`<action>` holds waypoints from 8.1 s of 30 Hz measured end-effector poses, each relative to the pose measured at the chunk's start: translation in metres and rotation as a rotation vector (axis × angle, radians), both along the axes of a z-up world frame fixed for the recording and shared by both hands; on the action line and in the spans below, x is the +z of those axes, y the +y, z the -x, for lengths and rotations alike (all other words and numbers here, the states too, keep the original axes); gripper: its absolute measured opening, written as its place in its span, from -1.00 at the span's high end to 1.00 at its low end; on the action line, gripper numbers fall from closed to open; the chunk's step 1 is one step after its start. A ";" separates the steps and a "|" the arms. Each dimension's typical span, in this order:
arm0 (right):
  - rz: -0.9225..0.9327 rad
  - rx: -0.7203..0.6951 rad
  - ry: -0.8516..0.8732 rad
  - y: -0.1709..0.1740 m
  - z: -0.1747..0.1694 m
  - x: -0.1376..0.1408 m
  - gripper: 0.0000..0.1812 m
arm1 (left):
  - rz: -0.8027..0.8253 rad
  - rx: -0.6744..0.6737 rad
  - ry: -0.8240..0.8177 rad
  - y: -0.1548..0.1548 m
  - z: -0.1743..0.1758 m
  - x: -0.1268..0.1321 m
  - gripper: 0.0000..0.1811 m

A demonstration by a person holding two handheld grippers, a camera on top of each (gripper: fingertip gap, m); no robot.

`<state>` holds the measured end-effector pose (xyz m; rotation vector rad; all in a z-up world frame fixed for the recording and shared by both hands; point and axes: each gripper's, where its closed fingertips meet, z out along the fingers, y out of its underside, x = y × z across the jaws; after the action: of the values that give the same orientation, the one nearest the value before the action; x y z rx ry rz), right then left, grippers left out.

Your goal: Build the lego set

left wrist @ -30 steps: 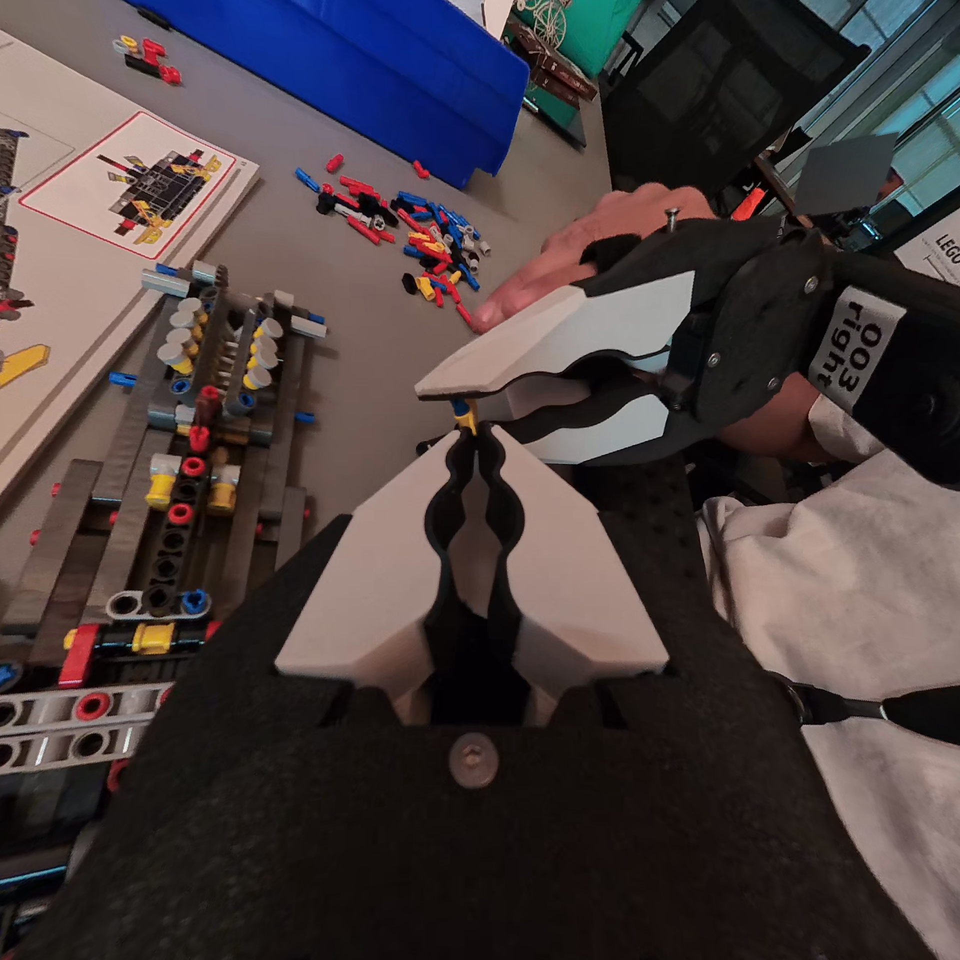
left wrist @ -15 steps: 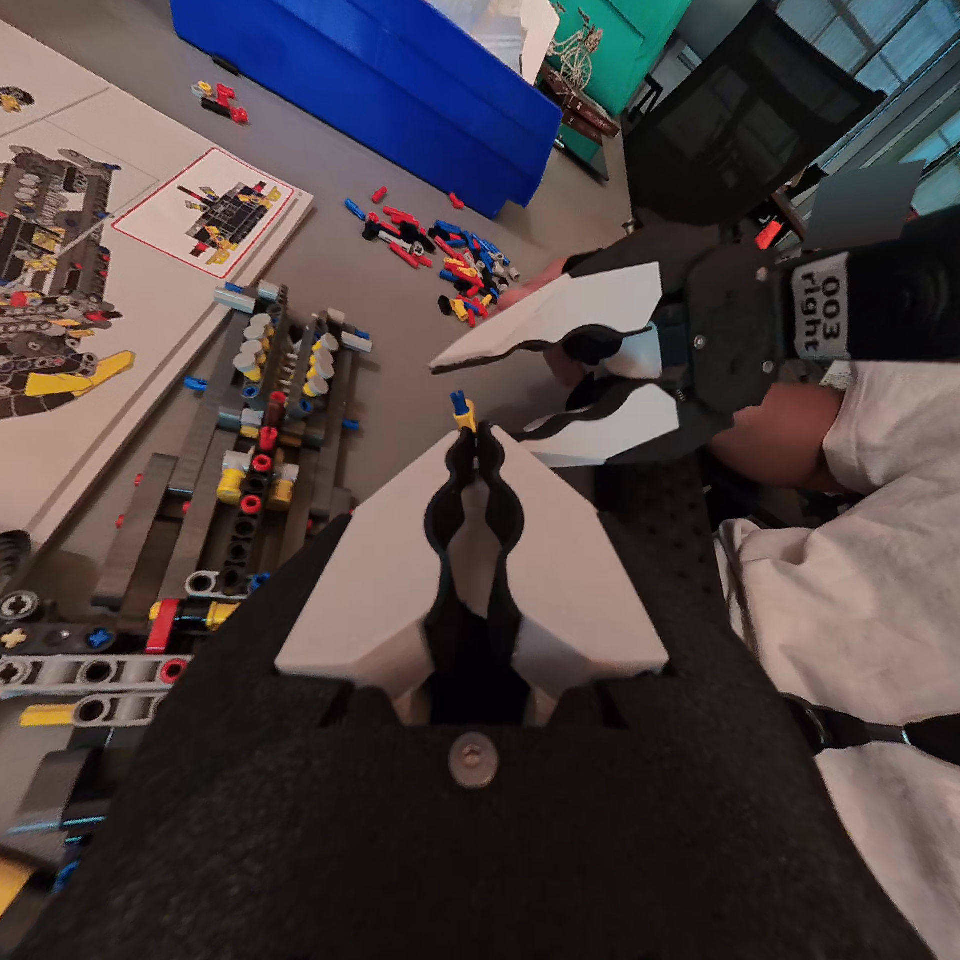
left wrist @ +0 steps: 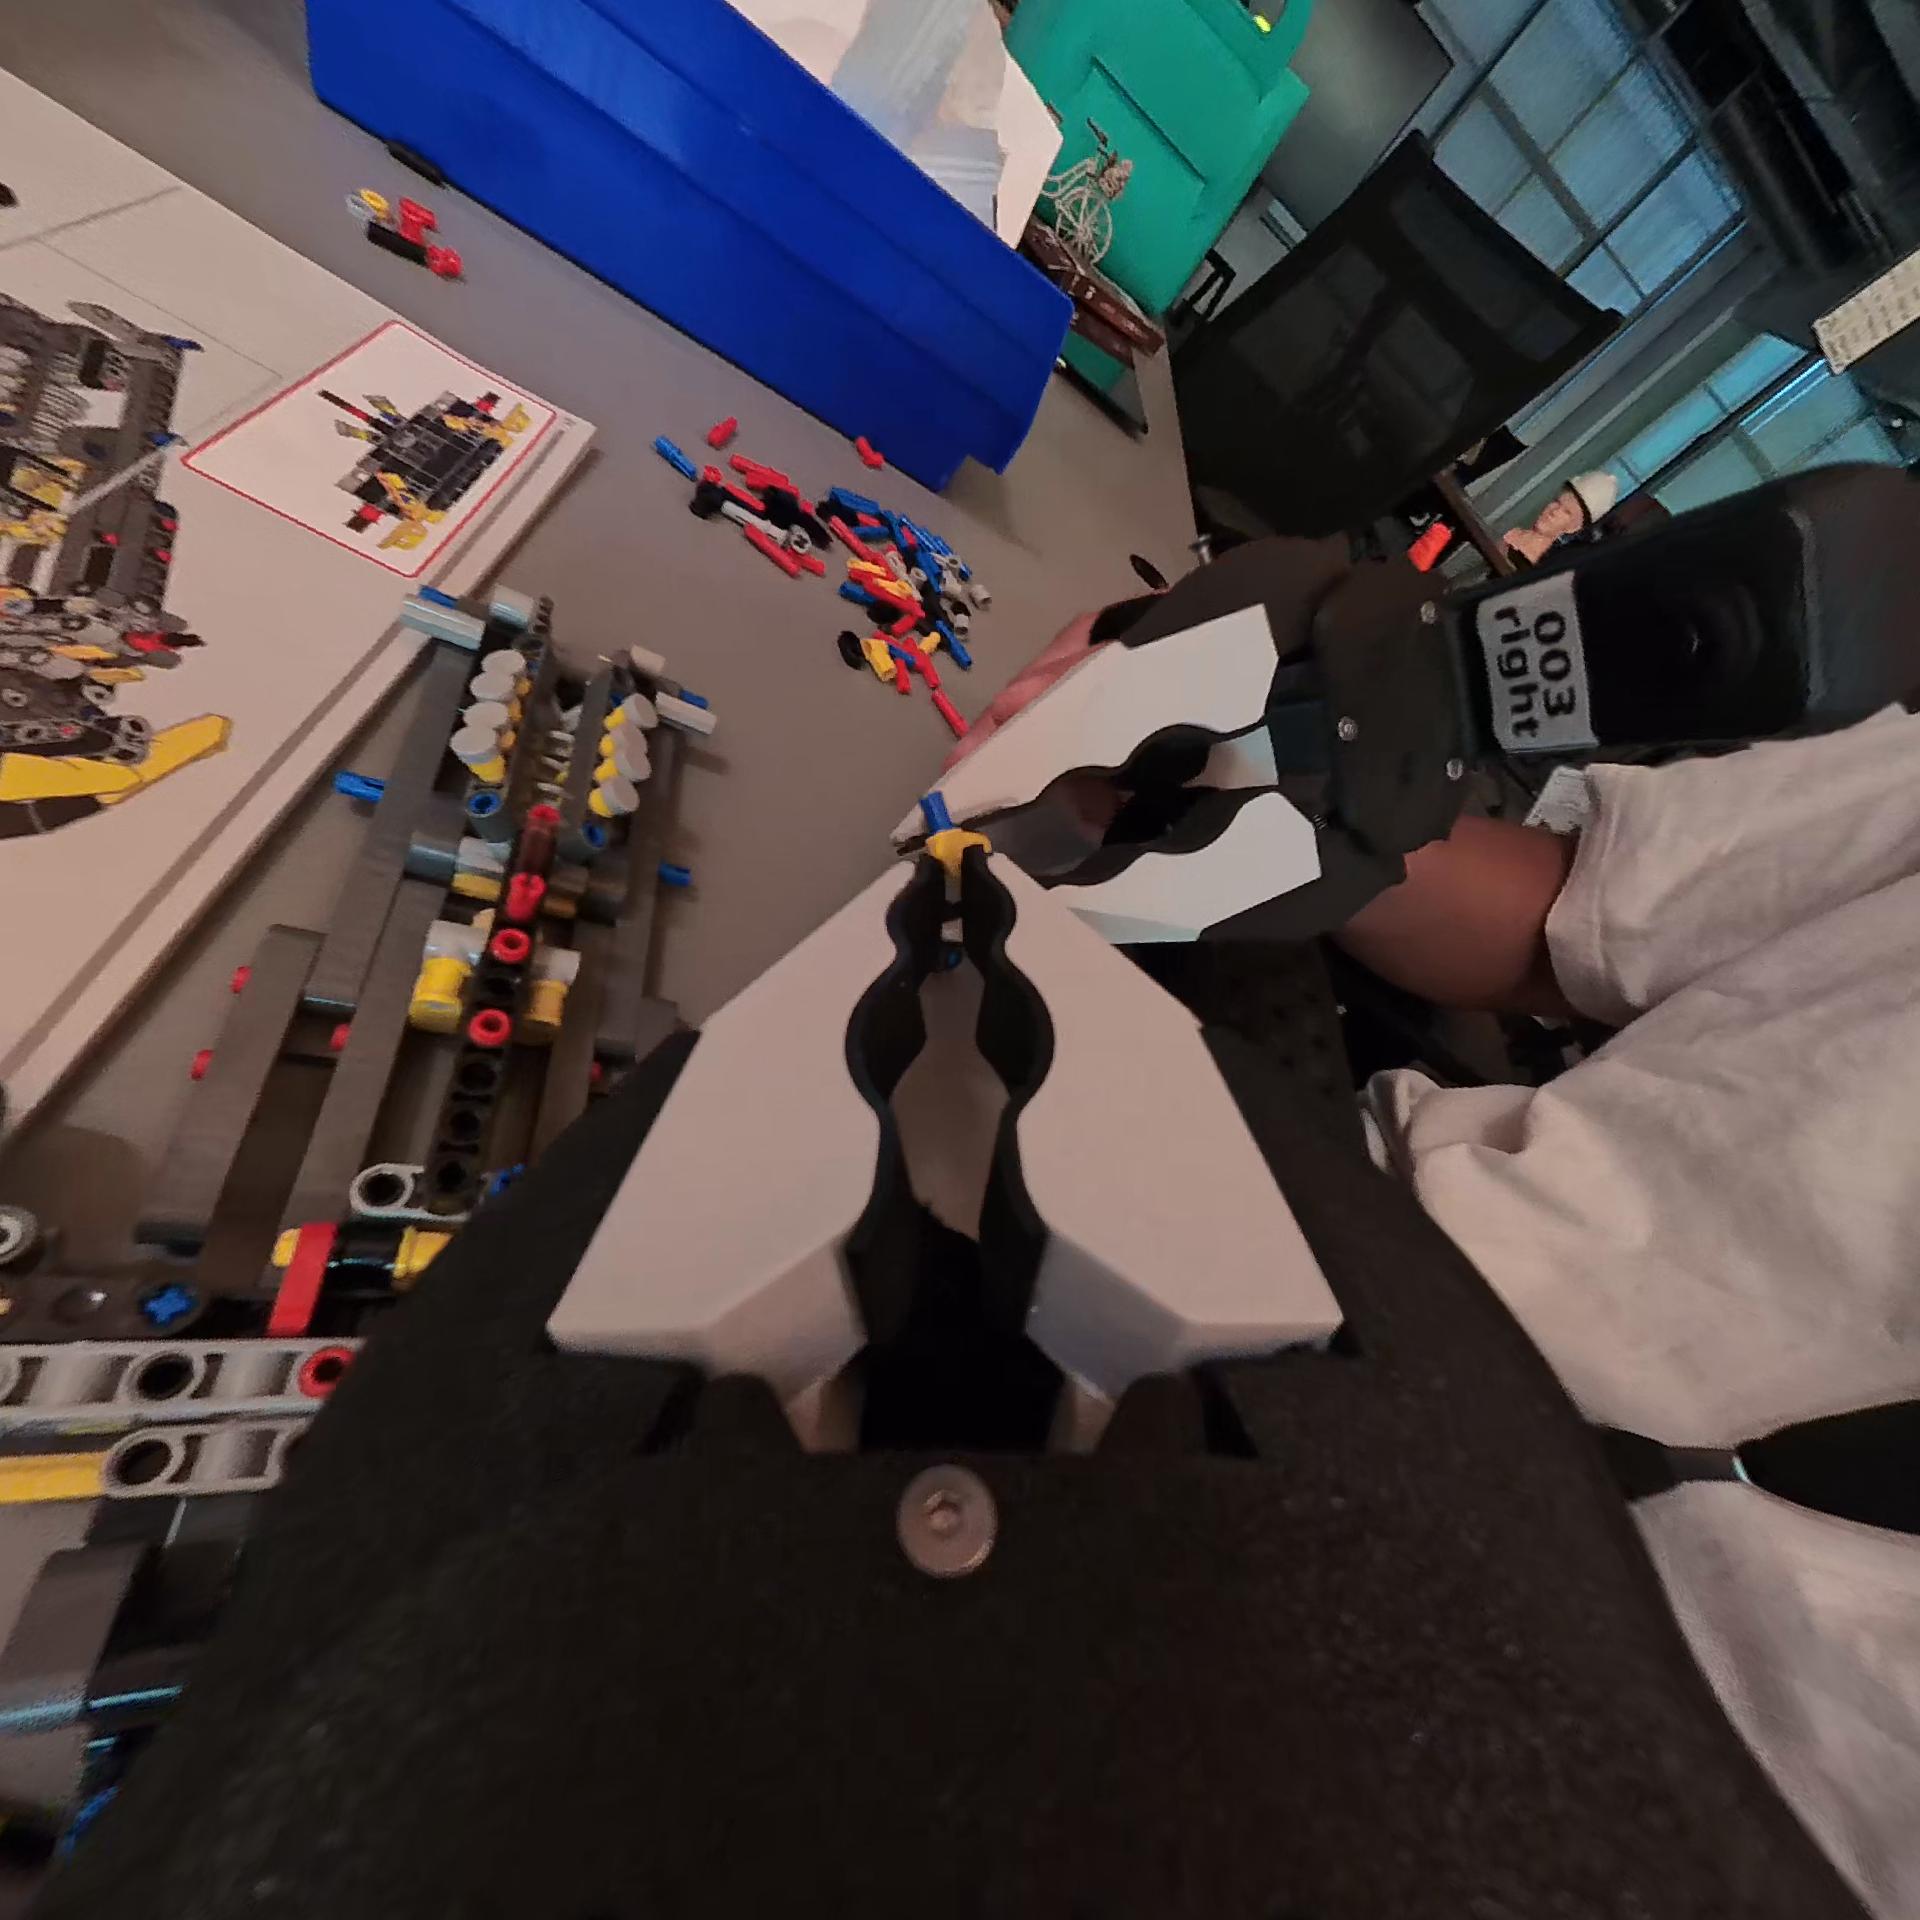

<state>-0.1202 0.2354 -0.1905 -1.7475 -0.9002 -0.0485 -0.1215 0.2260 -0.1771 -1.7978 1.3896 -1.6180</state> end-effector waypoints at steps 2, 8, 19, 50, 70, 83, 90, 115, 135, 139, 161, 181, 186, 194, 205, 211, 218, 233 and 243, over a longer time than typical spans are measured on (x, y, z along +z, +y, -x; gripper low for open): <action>0.005 -0.010 0.014 0.002 -0.002 0.000 0.85 | -0.009 0.012 -0.013 0.002 -0.002 0.001 0.97; 0.020 -0.018 0.059 0.004 -0.002 0.001 0.85 | 0.000 0.022 -0.043 0.003 -0.005 0.003 0.97; 0.117 0.083 0.285 -0.002 0.002 0.009 0.61 | 0.006 0.019 -0.046 0.007 -0.001 0.006 1.00; 0.124 -0.271 0.519 0.030 -0.080 0.013 0.80 | 0.056 0.046 -0.033 0.014 0.002 0.007 0.99; 0.149 -0.254 0.510 0.029 -0.077 0.008 0.84 | 0.051 0.046 -0.036 0.014 0.002 0.007 1.00; 0.132 -0.181 0.518 0.025 -0.065 0.015 0.85 | 0.055 0.042 -0.041 0.013 0.002 0.009 1.00; 0.377 0.323 0.871 -0.022 -0.002 0.047 0.75 | 0.177 -0.153 -0.100 -0.017 0.009 0.025 1.00; 0.566 0.173 1.084 0.000 -0.027 0.027 0.94 | -0.156 -0.115 -0.131 -0.017 0.005 0.025 0.93; 0.535 0.040 1.638 0.023 -0.099 0.042 0.96 | -0.317 -0.094 -0.096 -0.017 0.001 0.012 0.95; 0.540 0.039 1.650 0.023 -0.099 0.042 0.94 | -0.322 -0.093 -0.094 -0.017 0.001 0.012 0.95; 0.977 0.466 1.305 -0.038 0.000 0.041 0.93 | -0.585 -0.035 -0.172 -0.012 0.001 0.021 0.94; 0.918 0.512 0.965 -0.062 0.031 0.018 0.93 | -0.030 -0.296 -0.088 -0.053 0.011 0.015 0.96; 0.894 0.483 0.954 -0.057 0.028 0.016 0.93 | 0.008 -0.272 -0.032 -0.048 0.012 0.012 0.97; 0.669 0.431 1.109 -0.033 0.004 0.048 0.81 | 0.226 -0.083 -0.109 -0.023 0.008 0.042 0.99; -0.066 0.161 0.467 -0.015 0.005 0.062 0.63 | 0.633 0.052 -0.242 0.015 0.008 0.052 1.00; -0.149 0.125 0.336 -0.012 0.011 0.060 0.67 | 0.725 -0.026 -0.218 0.000 0.005 0.049 1.00; -0.140 0.145 0.308 -0.014 0.011 0.055 0.86 | 0.704 -0.053 -0.177 -0.007 0.003 0.043 0.99; 0.182 0.117 0.608 -0.002 -0.007 0.038 0.86 | -1.219 0.108 -0.024 0.017 -0.001 0.010 0.90; 0.233 0.119 0.615 -0.001 -0.005 0.031 0.86 | -1.601 0.166 0.039 0.019 -0.004 0.009 0.84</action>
<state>-0.1154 0.2342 -0.1598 -1.7624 -0.5623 0.6608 -0.1172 0.2451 -0.1682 -0.8325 1.6278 -0.0462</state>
